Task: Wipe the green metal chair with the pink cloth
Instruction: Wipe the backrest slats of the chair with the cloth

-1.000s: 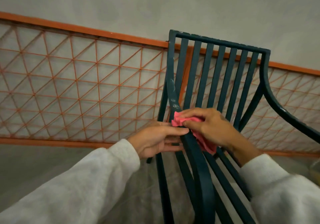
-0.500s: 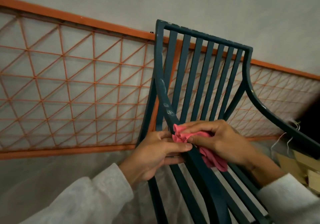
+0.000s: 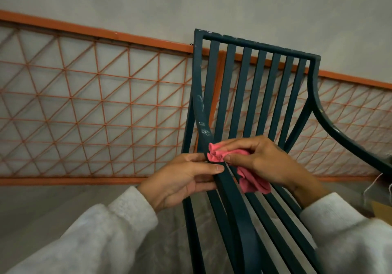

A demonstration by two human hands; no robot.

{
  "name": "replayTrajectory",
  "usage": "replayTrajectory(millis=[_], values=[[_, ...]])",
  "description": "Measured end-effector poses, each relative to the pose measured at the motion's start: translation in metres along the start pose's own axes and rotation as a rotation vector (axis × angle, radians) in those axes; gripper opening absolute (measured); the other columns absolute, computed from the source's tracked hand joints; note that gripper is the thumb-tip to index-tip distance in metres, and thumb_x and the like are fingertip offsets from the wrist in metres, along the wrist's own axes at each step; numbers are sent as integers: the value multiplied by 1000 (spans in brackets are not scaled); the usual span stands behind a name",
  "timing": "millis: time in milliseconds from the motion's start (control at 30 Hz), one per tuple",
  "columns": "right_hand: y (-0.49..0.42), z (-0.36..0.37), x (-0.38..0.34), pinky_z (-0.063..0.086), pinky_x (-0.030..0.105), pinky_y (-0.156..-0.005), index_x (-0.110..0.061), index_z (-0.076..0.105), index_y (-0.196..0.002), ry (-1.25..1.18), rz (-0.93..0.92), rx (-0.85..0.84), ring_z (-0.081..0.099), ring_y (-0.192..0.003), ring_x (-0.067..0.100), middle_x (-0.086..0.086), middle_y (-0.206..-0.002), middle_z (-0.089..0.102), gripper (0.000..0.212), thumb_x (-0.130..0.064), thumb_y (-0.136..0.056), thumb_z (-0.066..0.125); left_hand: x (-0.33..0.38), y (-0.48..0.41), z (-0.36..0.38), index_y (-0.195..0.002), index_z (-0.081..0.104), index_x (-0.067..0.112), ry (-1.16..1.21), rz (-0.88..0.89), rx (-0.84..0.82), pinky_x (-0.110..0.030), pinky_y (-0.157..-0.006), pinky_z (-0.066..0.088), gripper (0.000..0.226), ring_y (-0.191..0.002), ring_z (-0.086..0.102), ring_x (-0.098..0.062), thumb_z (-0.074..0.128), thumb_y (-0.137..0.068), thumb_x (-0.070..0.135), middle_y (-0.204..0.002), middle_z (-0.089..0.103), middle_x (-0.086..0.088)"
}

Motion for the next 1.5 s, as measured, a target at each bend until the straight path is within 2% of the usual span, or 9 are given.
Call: replayTrajectory(millis=[200,300,433,600,767,933,1100,1233,1500], values=[[-22,3,-11,38,2,-96,-31,77,-109,190,-101,93,58,-113,-13,-24,-119,69,20,-22,-95,66,-1,3,0,-121,63,0,-2,-10,44,-36,-88,58,38,-108,68,-29,66,-83,-2,-117,69,-20],[-7,3,-10,47,10,-96,-30,76,-110,187,-117,-2,64,-110,-3,-25,-120,68,20,-22,-96,65,0,4,4,-118,66,4,-19,-13,34,-35,-88,57,36,-108,68,-28,67,-82,0,-115,71,-17],[-6,-4,-24,43,5,-92,-34,75,-110,378,-156,-90,60,-111,-9,-26,-118,67,19,-27,-96,64,-1,3,1,-114,67,6,-8,5,61,-38,-92,56,36,-105,69,-27,71,-79,2,-112,72,-16],[-38,24,-47,50,40,-97,-36,69,-112,804,-238,-169,61,-111,9,-17,-118,67,32,-40,-96,42,-3,3,0,-116,67,5,16,7,75,-41,-93,55,37,-105,69,-28,70,-79,1,-114,71,-18],[-60,37,-57,48,38,-81,-32,69,-101,1083,-200,-207,61,-101,20,-7,-109,69,31,-40,-95,40,-5,2,-2,-121,63,3,15,-8,96,-41,-95,54,42,-110,67,-30,70,-80,0,-118,69,-19],[-40,21,-44,50,34,-96,-35,73,-109,688,-130,-290,62,-107,8,-13,-115,71,24,-32,-97,53,-5,1,-2,-113,67,5,22,18,92,-46,-100,50,33,-110,67,-32,70,-81,-2,-115,70,-21],[-22,-3,-14,41,14,-106,-37,71,-121,337,-101,26,56,-120,-6,-20,-131,64,27,-26,-97,62,-3,1,-2,-113,66,1,23,16,87,-42,-94,55,32,-102,70,-30,69,-81,-2,-110,71,-20],[-20,-2,-11,35,-5,-92,-30,75,-116,260,-90,141,58,-110,-12,-18,-125,68,25,-21,-96,65,1,2,-1,-122,61,-2,-8,3,73,-40,-94,55,42,-107,68,-31,70,-81,0,-116,69,-21],[-8,-4,-3,55,22,-94,-28,78,-106,23,-35,96,70,-102,5,-23,-113,72,21,-16,-94,66,1,1,1,-121,63,1,-22,-4,53,-40,-94,55,38,-109,67,-32,68,-83,-1,-116,69,-21]])
Point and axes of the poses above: each hand's wrist, its own y-axis away from the middle knuckle, its own z-axis out of the palm, x = y × z, the point moved 9 cm from there along -y, towards the middle knuckle
